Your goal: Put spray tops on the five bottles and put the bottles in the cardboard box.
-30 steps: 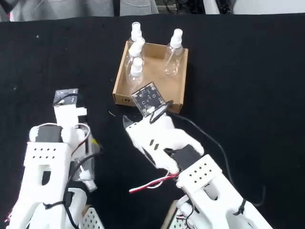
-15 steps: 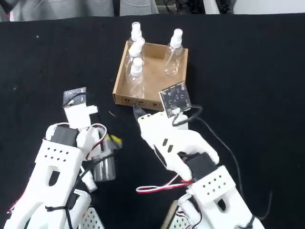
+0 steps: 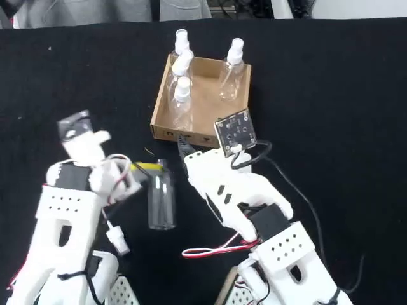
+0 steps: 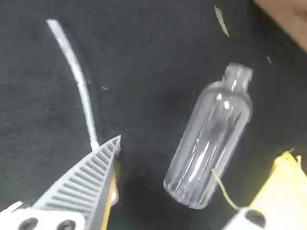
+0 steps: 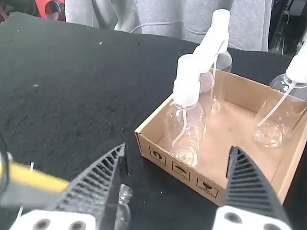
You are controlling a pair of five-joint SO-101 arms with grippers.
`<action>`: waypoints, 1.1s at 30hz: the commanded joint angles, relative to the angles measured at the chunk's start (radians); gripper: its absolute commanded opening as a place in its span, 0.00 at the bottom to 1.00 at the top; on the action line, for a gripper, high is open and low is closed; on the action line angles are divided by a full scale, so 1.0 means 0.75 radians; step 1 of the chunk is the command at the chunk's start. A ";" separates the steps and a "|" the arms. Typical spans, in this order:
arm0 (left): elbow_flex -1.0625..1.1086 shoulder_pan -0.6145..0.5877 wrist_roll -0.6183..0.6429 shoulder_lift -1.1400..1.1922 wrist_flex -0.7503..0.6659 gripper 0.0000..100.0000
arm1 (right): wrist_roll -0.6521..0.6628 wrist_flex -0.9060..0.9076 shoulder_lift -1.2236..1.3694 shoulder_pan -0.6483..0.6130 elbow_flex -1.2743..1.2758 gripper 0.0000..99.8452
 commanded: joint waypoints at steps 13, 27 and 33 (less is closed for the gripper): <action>0.126 -0.605 0.010 -0.010 -0.444 0.44 | 0.002 0.178 -0.040 -0.049 -0.142 0.28; 0.146 -0.780 0.008 -0.010 -0.448 0.44 | -0.016 0.376 0.517 -0.203 -0.457 0.28; 0.148 -0.793 0.008 -0.010 -0.446 0.44 | -0.188 0.454 0.764 -0.293 -0.613 0.29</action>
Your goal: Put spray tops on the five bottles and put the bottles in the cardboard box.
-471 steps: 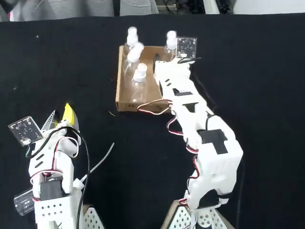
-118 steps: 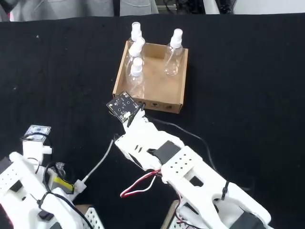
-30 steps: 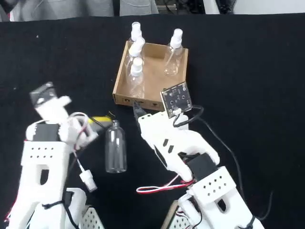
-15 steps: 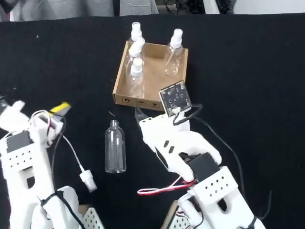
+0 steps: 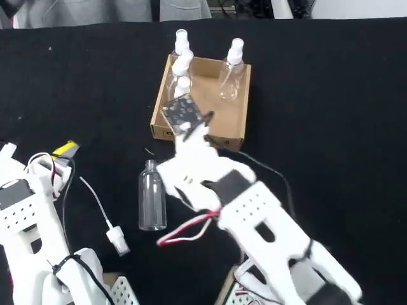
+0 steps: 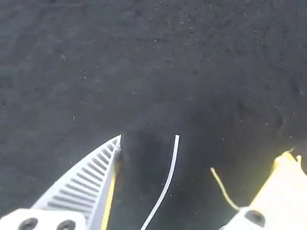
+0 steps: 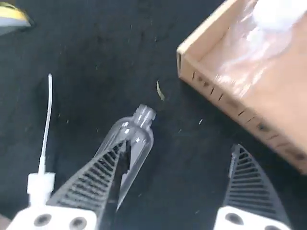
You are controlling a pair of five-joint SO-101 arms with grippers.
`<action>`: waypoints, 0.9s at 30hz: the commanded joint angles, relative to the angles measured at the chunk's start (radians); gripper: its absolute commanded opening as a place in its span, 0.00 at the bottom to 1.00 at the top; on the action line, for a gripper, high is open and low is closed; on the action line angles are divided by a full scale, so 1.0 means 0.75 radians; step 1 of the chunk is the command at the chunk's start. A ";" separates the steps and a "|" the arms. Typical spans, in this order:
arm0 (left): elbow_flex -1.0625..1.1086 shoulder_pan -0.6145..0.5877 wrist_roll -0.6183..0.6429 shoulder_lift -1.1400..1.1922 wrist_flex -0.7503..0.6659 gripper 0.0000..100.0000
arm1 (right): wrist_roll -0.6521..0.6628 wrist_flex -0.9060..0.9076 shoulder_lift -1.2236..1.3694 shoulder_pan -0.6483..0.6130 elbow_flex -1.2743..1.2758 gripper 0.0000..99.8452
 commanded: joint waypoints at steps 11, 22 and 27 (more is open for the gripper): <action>-0.017 -0.015 0.008 -0.010 -0.018 0.44 | -0.266 0.029 0.439 -0.205 -0.314 0.29; -0.017 -0.009 0.008 -0.010 -0.018 0.44 | -0.323 0.029 0.797 -0.211 -0.508 0.29; -0.017 -0.009 0.008 -0.010 -0.018 0.44 | -0.323 0.035 0.915 -0.211 -0.570 0.29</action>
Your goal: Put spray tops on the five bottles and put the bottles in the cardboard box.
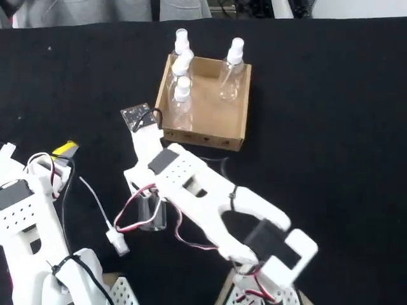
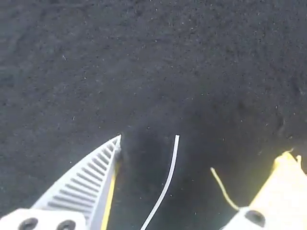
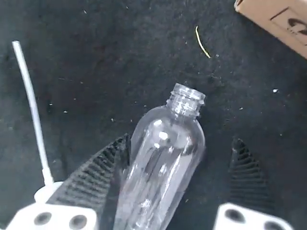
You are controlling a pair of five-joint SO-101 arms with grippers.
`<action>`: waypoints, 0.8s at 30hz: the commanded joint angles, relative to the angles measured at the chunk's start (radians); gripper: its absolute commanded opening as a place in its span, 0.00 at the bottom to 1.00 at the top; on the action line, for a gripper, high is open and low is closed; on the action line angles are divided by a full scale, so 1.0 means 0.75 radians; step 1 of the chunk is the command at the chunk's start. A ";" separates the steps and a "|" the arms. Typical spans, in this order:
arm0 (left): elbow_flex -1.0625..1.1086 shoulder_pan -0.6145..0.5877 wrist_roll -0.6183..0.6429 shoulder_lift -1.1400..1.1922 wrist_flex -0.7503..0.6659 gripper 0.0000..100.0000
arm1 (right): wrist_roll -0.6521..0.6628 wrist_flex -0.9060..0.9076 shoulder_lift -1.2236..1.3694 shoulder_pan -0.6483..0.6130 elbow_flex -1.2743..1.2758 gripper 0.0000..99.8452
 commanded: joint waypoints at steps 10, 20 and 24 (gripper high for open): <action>-0.017 -0.009 0.008 -0.010 -0.016 0.44 | -0.014 0.266 0.218 -0.025 -0.328 0.29; -0.015 -0.007 0.008 -0.010 -0.018 0.44 | 0.100 0.395 0.275 -0.025 -0.388 0.28; -0.015 -0.007 0.008 -0.010 -0.018 0.44 | 0.121 0.401 0.275 -0.023 -0.384 0.28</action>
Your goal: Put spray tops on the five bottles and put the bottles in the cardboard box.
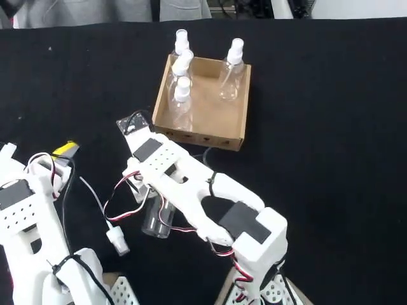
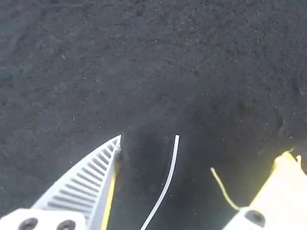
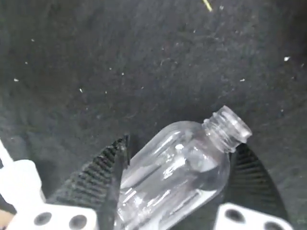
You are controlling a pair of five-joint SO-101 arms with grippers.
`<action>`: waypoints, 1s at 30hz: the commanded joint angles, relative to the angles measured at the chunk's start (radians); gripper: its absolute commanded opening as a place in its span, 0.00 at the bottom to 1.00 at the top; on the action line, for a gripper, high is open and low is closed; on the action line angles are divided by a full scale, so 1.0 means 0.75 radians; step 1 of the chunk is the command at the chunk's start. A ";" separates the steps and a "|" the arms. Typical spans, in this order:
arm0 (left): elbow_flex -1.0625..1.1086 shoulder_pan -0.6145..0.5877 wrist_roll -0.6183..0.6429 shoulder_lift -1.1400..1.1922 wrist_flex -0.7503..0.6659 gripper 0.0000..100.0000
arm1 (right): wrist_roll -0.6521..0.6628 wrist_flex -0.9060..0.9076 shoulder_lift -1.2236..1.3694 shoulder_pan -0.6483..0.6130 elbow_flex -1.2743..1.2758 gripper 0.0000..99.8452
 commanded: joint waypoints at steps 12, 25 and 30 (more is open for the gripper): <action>-0.015 -0.007 0.008 -0.010 -0.018 0.44 | 0.198 0.025 -0.017 0.000 -0.085 0.16; -0.005 -0.009 0.008 -0.010 -0.020 0.44 | 0.391 0.035 -0.017 0.035 -0.085 0.15; -0.005 -0.011 0.008 -0.010 -0.020 0.44 | 0.518 0.037 -0.017 0.035 -0.079 0.15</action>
